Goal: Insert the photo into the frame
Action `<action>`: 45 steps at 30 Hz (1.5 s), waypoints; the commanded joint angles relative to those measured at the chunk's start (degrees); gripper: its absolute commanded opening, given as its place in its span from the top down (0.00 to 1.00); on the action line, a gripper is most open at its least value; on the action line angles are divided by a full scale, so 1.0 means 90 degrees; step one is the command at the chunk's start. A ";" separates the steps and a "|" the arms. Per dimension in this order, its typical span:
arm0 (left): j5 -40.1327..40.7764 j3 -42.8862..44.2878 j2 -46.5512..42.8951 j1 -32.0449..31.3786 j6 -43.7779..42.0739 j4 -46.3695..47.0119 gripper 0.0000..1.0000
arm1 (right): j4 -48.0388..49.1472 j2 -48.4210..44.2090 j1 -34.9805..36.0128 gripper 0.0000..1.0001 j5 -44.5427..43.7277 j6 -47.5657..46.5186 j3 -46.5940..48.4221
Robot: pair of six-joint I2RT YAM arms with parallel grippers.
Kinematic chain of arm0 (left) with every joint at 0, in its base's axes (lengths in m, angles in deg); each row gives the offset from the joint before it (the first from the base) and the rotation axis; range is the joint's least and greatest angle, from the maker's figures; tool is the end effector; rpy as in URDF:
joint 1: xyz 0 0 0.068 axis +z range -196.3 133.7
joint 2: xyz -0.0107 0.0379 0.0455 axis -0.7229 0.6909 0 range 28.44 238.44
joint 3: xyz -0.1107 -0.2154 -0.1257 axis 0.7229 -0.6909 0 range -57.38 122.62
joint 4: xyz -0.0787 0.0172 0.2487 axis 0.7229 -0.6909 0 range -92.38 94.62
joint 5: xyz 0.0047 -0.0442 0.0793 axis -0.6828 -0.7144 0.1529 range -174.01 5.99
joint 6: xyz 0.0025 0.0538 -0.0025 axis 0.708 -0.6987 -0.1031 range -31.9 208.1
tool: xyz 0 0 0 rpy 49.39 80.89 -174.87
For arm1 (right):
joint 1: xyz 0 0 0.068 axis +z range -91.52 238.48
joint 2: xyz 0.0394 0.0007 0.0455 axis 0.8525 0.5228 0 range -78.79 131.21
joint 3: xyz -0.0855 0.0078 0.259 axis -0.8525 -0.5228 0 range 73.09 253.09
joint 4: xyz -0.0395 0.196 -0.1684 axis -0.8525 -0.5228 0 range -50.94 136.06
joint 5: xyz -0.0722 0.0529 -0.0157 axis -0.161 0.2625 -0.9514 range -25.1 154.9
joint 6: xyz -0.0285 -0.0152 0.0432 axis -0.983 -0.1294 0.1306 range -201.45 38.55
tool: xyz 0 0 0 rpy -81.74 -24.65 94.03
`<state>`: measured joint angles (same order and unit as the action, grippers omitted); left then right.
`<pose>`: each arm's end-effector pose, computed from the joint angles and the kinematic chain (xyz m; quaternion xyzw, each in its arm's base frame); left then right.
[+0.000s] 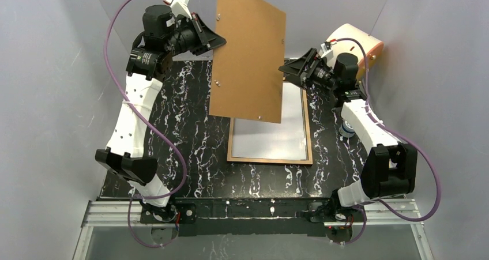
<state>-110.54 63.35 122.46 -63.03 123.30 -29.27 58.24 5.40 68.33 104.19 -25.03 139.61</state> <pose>0.3166 -0.1118 0.5273 0.0327 0.7449 -0.4366 0.5035 0.3370 0.0815 0.3493 0.0679 0.7296 0.5546 0.3943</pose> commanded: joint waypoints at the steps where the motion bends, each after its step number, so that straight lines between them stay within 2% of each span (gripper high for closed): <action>1: -0.0825 0.0052 -0.0130 -0.0031 0.0983 0.1207 1.00 | 0.1345 -0.0427 -0.0245 0.02 0.0805 0.0366 -0.0377; 8: -0.1157 0.0143 0.0095 -0.0008 0.1378 0.1438 1.00 | 0.2872 -0.0780 -0.0569 0.06 0.1314 0.1291 -0.1111; 14: -0.1338 0.0388 0.0275 0.0150 0.1523 0.1526 1.00 | 0.1662 -0.1093 -0.1001 0.04 0.0702 0.0839 -0.1311; 18: -0.1455 0.0314 0.0305 0.0245 0.1633 0.1637 1.00 | 0.1424 -0.1056 -0.1027 0.04 0.0580 0.0752 -0.1257; 28: -0.1711 0.0271 0.0390 0.0377 0.1804 0.1855 1.00 | 0.1932 -0.0726 -0.1032 0.04 0.0753 0.0854 -0.0973; 32: -0.1896 0.0175 0.0423 0.0421 0.2038 0.2068 1.00 | 0.2996 -0.0428 -0.1026 0.06 0.1123 0.1371 -0.0897; 35: -0.1925 0.0062 0.0405 0.0423 0.2151 0.2201 1.00 | 0.4095 -0.0062 -0.1035 0.11 0.1636 0.2041 -0.0766; 36: -0.1930 0.0021 0.0395 0.0423 0.2182 0.2261 1.00 | 0.4381 0.0078 -0.1031 0.16 0.1783 0.2307 -0.0723; 40: -0.1837 -0.0277 0.0347 0.0415 0.2251 0.2310 1.00 | 0.4855 0.0207 -0.1027 0.29 0.2025 0.2635 -0.0582; 43: -0.1767 -0.0434 0.0310 0.0423 0.2221 0.2328 1.00 | 0.4874 0.0152 -0.1029 0.45 0.2091 0.2637 -0.0546; 45: -0.1734 -0.0520 0.0298 0.0422 0.2194 0.2321 1.00 | 0.4918 0.0116 -0.1030 0.61 0.2140 0.2678 -0.0559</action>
<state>-124.96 59.44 127.46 -59.53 142.10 -11.90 95.12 7.73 59.11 120.65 -3.30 131.44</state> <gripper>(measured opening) 0.021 0.510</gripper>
